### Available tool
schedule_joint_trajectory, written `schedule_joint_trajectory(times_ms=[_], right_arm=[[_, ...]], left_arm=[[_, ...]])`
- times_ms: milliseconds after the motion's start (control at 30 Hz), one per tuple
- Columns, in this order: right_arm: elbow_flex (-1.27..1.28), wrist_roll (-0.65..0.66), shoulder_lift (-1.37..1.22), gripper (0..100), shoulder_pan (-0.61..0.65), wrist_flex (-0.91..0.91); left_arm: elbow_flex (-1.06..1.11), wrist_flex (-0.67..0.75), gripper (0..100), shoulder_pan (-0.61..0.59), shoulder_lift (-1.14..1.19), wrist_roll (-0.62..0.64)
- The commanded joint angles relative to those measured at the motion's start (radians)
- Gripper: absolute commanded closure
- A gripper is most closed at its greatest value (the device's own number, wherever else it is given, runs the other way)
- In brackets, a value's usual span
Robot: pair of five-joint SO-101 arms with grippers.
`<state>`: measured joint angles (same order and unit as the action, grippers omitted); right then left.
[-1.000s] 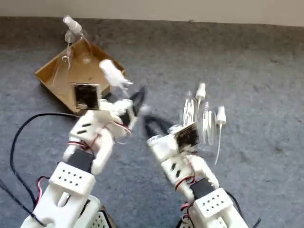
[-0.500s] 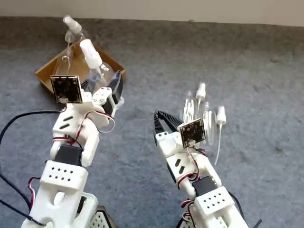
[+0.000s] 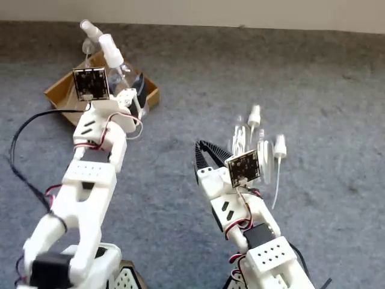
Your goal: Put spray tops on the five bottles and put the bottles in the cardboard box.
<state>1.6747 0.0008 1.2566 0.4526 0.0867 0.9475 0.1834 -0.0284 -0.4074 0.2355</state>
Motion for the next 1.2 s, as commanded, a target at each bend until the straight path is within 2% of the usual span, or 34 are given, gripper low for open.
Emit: schedule_joint_trajectory(times_ms=[0, 133, 300, 767, 967, 1167], right_arm=[[0.15, 0.008, 0.007, 96.8, -0.013, -0.002], [0.15, 0.008, 0.007, 96.8, -0.013, -0.002], [0.15, 0.008, 0.007, 96.8, -0.013, -0.002], [0.15, 0.008, 0.007, 96.8, -0.013, -0.002], [0.15, 0.008, 0.007, 96.8, -0.013, -0.002], [0.15, 0.008, 0.007, 96.8, -0.013, -0.002]], left_arm=[[-0.093, 0.137, 93, -0.007, 0.114, -0.009], [-0.136, 0.227, 93, -0.008, 0.223, -0.018], [-0.186, 0.295, 93, -0.004, 0.351, -0.196], [-0.323, 0.526, 93, -0.028, 0.636, -0.207], [-0.361, 0.695, 93, -0.028, 0.774, -0.207], [-0.437, 0.718, 93, -0.05, 0.885, -0.207]])
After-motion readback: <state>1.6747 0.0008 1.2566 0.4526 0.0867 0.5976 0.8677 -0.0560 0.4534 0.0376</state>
